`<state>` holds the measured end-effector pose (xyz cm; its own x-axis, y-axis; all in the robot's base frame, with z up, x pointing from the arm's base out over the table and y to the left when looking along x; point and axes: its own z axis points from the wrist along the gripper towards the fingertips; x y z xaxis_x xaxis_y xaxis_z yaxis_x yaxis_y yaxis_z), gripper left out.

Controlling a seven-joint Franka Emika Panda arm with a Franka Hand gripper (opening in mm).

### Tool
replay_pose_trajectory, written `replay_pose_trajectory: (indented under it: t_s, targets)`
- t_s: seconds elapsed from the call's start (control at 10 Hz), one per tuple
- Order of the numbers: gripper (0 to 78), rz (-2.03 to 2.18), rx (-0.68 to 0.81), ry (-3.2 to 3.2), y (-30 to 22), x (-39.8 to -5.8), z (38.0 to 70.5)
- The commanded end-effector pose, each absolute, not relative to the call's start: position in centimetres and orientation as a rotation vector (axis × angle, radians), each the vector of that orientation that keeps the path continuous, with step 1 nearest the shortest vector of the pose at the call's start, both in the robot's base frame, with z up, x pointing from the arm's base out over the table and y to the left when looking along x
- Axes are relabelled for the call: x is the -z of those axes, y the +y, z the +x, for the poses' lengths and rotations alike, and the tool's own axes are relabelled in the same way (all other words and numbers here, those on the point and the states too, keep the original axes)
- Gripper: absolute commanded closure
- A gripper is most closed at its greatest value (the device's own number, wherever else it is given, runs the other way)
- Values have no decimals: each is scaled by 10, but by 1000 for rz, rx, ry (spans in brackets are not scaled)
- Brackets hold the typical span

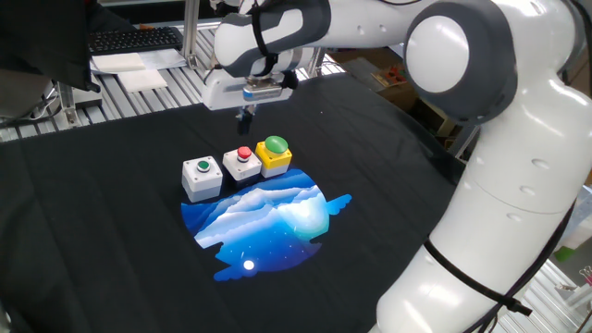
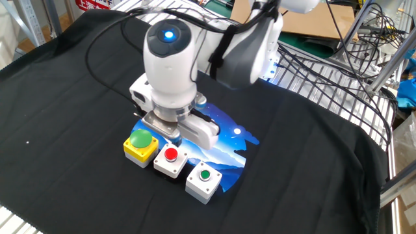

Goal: Press three buttons from left to right in sequence

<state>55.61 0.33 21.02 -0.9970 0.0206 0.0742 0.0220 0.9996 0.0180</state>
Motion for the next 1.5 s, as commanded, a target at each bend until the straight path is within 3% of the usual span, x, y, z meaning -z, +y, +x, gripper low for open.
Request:
replay_pose_trajectory:
  t_s: [0.1, 0.6, 0.8, 1.5]
  targets:
    - [776, -36, 40, -3076, 16, -216, 557]
    - [776, -60, 40, -3107, 49, -196, 557]
    - [776, -87, 106, -3099, 61, -196, 555]
    - [776, -183, 96, -3124, 98, -188, 549]
